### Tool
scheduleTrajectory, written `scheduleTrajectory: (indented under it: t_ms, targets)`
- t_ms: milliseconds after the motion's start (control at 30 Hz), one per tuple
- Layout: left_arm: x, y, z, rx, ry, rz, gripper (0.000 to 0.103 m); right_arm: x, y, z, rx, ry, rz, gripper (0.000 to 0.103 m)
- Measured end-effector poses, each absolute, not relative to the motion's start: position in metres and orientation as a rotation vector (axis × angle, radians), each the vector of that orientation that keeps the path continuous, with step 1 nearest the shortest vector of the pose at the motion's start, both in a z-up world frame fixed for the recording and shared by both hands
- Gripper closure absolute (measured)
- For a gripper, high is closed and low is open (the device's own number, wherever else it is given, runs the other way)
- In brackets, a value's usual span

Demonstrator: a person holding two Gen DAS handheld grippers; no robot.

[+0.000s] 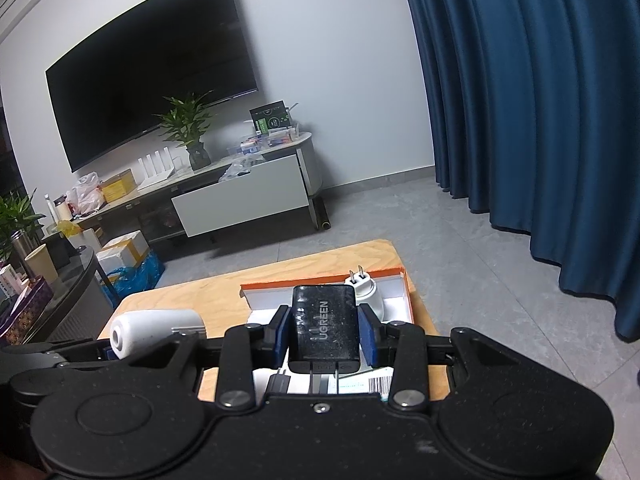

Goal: Organize rigid objects
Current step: 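Hold the diffuser and charger above the box with both grippers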

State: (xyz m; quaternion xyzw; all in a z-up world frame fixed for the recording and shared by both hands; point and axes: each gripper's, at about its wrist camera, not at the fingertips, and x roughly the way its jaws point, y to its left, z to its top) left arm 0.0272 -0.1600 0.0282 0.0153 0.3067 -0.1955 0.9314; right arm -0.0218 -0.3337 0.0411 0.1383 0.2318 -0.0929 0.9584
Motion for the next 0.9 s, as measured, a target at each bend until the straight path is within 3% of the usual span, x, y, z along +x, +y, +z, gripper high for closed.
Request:
scheduleTrajectory:
  t_ms: [900]
  targets:
    - [0.058,-0.167,0.024,0.030,0.646,-0.394,0.048,0.006,-0.343,0.030,0.280,0.495,-0.184,0.059]
